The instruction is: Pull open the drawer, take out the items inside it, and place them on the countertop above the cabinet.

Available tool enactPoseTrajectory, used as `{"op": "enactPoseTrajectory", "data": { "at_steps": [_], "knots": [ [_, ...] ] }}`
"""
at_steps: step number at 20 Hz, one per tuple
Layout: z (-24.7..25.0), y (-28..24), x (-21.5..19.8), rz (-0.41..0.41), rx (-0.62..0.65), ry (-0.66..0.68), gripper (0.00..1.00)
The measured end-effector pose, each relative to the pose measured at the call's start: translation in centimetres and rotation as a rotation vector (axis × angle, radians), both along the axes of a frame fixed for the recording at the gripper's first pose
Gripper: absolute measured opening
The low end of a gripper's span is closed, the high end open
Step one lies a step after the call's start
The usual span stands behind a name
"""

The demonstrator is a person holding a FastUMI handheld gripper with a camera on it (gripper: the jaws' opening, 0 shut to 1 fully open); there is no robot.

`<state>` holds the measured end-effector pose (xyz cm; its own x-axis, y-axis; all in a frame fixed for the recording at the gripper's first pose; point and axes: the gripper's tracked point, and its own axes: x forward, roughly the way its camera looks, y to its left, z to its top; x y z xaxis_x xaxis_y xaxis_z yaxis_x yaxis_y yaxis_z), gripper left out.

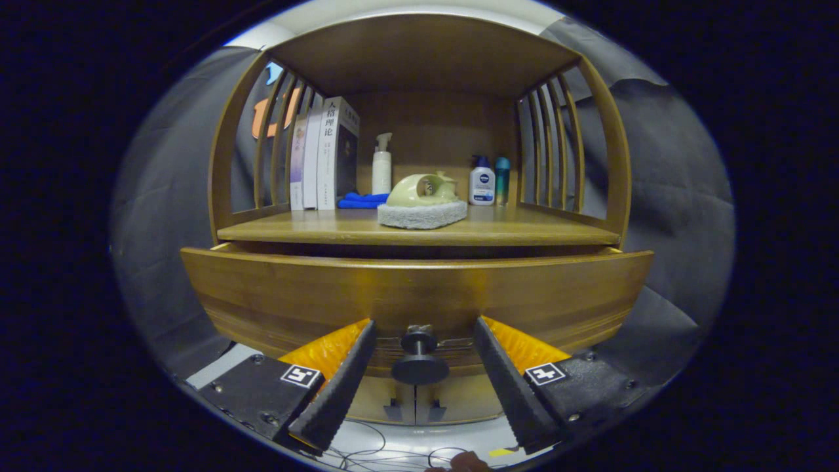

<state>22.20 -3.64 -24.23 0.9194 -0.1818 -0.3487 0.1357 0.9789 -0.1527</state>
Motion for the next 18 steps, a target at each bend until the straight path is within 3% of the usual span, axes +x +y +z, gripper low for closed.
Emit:
{"op": "enactPoseTrajectory", "data": {
  "at_steps": [12,18],
  "knots": [
    [-0.5,0.1,4.1,-0.03,-0.014,0.024,0.99],
    [-0.6,-0.2,3.9,-0.029,0.006,0.052,0.99]
  ]
}}
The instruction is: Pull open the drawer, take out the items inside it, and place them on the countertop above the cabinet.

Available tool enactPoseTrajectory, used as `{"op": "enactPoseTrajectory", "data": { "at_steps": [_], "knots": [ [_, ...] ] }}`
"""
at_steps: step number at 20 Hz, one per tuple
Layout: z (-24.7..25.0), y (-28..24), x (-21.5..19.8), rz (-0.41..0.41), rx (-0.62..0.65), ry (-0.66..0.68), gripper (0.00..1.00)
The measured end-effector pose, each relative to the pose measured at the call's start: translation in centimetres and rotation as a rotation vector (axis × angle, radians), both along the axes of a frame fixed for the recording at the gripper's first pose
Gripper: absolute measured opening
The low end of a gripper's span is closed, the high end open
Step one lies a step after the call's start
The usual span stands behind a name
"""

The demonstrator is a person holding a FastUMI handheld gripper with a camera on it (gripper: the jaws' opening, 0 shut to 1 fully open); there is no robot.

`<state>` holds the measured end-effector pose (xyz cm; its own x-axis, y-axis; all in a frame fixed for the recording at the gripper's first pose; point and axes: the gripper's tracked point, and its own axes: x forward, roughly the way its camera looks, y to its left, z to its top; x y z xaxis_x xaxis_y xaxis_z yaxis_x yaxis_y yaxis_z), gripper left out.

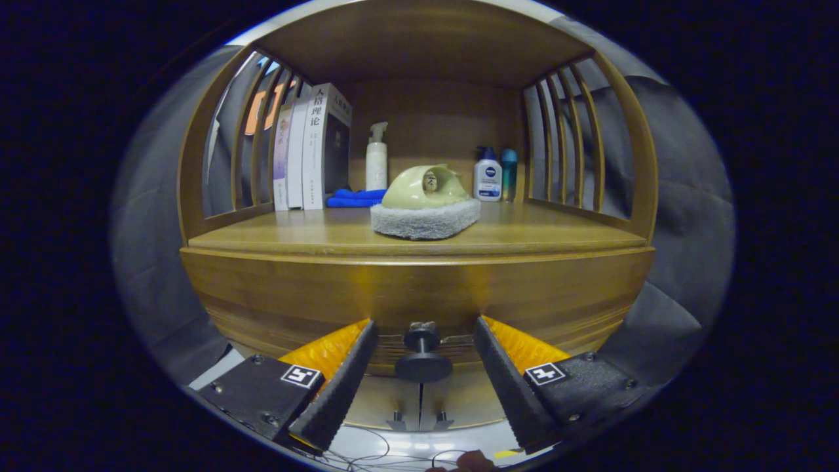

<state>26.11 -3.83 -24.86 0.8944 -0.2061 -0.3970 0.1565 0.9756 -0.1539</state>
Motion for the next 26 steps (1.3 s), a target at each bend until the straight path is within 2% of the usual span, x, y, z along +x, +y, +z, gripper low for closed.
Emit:
{"op": "enactPoseTrajectory", "data": {
  "at_steps": [4,11,18,21,26],
  "knots": [
    [2.0,1.5,-1.7,0.06,0.003,-0.035,0.99],
    [7.6,4.0,-7.6,0.156,-0.001,-0.125,0.99],
    [14.8,5.7,-14.6,0.208,0.051,-0.225,0.99],
    [16.8,5.6,-18.1,0.205,0.063,-0.231,0.99],
    [19.7,7.0,-23.9,0.263,0.092,-0.269,0.99]
  ]
}}
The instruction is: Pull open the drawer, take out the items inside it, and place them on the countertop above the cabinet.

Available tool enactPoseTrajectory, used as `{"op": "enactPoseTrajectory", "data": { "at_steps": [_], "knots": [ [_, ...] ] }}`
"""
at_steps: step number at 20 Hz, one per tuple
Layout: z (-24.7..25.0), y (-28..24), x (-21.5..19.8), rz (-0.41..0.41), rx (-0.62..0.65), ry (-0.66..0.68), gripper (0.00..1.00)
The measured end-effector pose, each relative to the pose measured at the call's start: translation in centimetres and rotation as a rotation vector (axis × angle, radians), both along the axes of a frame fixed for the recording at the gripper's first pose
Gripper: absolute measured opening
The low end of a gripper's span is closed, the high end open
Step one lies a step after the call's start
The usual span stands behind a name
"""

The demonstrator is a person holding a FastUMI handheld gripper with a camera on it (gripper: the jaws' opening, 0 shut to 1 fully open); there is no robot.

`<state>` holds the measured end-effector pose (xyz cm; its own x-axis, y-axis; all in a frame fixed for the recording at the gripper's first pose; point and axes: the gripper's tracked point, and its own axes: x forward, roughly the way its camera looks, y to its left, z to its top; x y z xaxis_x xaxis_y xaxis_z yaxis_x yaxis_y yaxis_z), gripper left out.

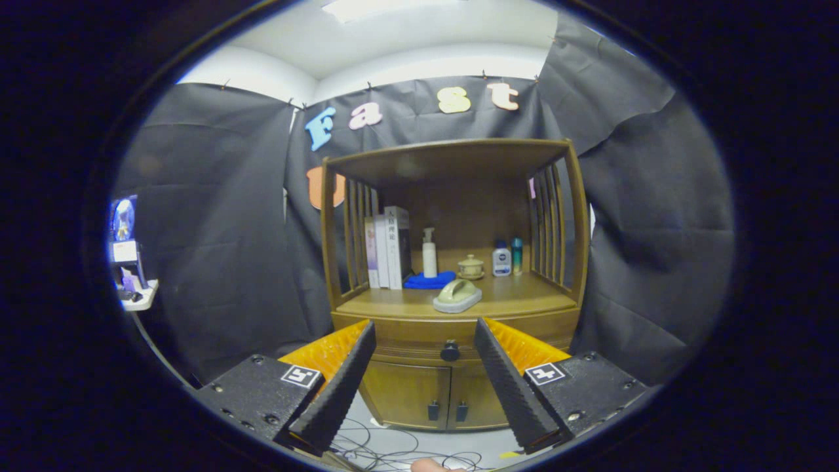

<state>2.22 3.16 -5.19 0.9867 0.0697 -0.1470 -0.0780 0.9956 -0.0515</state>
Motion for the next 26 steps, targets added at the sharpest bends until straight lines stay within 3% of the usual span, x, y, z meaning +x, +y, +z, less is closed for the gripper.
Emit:
{"op": "enactPoseTrajectory", "data": {
  "at_steps": [5,12,26],
  "knots": [
    [1.0,-0.1,-4.7,-0.029,0.017,-0.061,0.98],
    [-0.8,0.1,-7.6,-0.057,0.002,-0.072,0.99],
    [-0.9,3.1,-8.7,-0.019,-0.048,-0.075,0.99]
  ]
}}
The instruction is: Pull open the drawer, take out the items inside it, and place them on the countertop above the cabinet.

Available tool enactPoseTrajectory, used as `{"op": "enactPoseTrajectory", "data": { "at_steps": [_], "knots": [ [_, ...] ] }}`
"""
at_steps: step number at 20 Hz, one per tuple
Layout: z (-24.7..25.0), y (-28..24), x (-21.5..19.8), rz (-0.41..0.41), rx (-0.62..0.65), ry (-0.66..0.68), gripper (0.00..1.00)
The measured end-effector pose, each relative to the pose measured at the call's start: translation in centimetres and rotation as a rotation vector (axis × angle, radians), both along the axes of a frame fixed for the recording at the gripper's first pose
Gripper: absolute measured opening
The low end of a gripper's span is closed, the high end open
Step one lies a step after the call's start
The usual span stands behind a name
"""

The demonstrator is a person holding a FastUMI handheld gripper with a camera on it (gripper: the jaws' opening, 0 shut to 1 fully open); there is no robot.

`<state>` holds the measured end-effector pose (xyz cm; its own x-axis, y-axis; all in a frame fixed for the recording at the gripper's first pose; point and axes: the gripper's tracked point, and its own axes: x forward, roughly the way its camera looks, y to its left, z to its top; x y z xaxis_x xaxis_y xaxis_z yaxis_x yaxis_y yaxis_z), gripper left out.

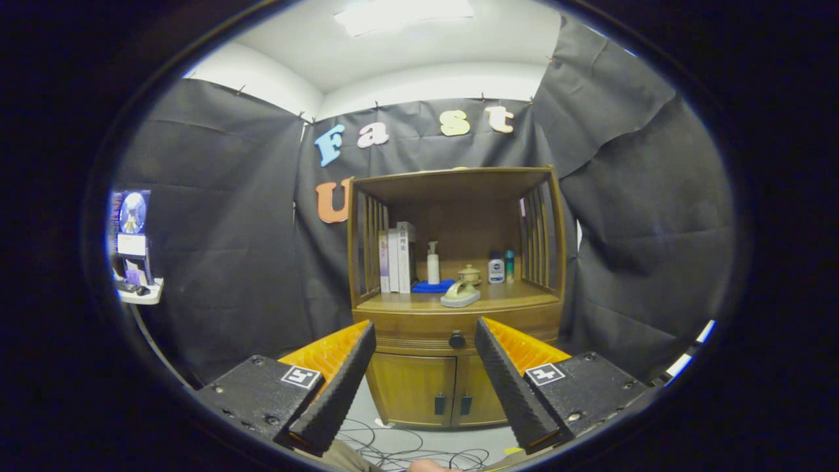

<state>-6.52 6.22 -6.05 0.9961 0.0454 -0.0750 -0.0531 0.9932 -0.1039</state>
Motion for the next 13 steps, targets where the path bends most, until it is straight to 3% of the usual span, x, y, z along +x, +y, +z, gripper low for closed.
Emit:
{"op": "enactPoseTrajectory", "data": {
  "at_steps": [13],
  "knots": [
    [-0.46,0.94,-0.04,0.004,-0.068,-0.002,0.99]
  ]
}}
